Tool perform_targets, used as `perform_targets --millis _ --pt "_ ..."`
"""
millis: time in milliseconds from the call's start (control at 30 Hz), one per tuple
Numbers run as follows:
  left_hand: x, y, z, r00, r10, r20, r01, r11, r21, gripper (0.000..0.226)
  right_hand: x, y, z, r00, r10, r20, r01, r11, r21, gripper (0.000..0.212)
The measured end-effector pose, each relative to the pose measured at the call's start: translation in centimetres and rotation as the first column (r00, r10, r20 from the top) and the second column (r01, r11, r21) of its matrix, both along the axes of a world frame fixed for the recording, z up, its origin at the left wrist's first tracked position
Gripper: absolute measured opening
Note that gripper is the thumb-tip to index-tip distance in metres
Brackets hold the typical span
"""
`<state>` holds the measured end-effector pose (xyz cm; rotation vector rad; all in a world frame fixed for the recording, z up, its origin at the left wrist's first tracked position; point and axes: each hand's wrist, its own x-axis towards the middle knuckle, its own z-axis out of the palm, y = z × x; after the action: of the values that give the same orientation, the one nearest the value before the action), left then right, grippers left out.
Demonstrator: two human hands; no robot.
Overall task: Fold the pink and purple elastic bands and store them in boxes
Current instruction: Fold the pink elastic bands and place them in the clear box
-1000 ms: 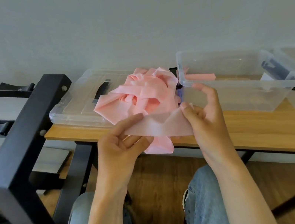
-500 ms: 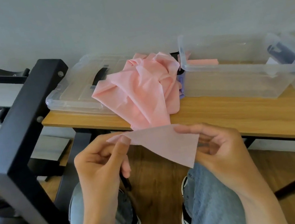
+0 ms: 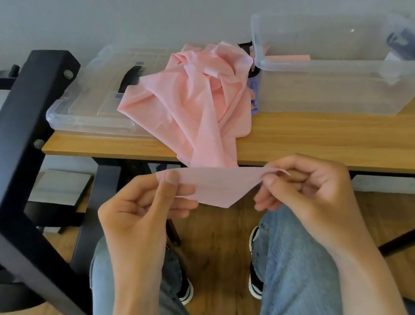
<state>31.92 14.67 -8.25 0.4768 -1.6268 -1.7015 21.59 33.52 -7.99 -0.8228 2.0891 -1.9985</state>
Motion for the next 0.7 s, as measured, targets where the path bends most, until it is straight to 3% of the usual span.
perform_targets --millis 67,200,233,333,367,600,700 --pt "0.0 -0.2 -0.2 1.000 -0.005 0.020 0.005 1.000 0.000 0.019 -0.2 -0.1 -0.1 0.997 0.026 0.067 -0.022 0.998 -0.053 0.018" --pt "0.1 -0.3 -0.2 0.998 -0.031 0.046 0.027 0.997 0.077 0.040 -0.8 0.2 -0.3 0.966 0.138 0.217 -0.116 0.987 -0.115 0.075" --pt "0.2 -0.4 -0.1 0.998 -0.032 0.054 0.027 0.996 0.086 0.037 -0.8 0.3 -0.4 0.969 0.118 0.218 -0.098 0.990 -0.097 0.074" --pt "0.7 -1.0 -0.2 0.990 -0.100 0.104 0.098 0.995 0.019 0.017 -0.8 0.6 -0.4 0.996 -0.004 0.092 0.002 1.000 0.015 0.022" --pt "0.9 -1.3 -0.3 0.983 -0.130 0.128 0.133 0.991 -0.016 0.017 -0.8 0.9 -0.5 0.998 -0.009 0.062 0.006 0.999 0.049 0.015" --pt "1.3 -1.7 -0.1 0.969 -0.149 0.197 0.176 0.976 -0.126 0.029 -0.8 1.2 -0.1 0.997 0.012 0.078 -0.015 1.000 0.026 0.018" --pt "1.3 -1.7 -0.3 0.964 -0.113 0.240 0.161 0.969 -0.190 0.025 -1.0 1.2 -0.6 0.997 -0.042 0.065 0.035 0.993 0.110 0.029"
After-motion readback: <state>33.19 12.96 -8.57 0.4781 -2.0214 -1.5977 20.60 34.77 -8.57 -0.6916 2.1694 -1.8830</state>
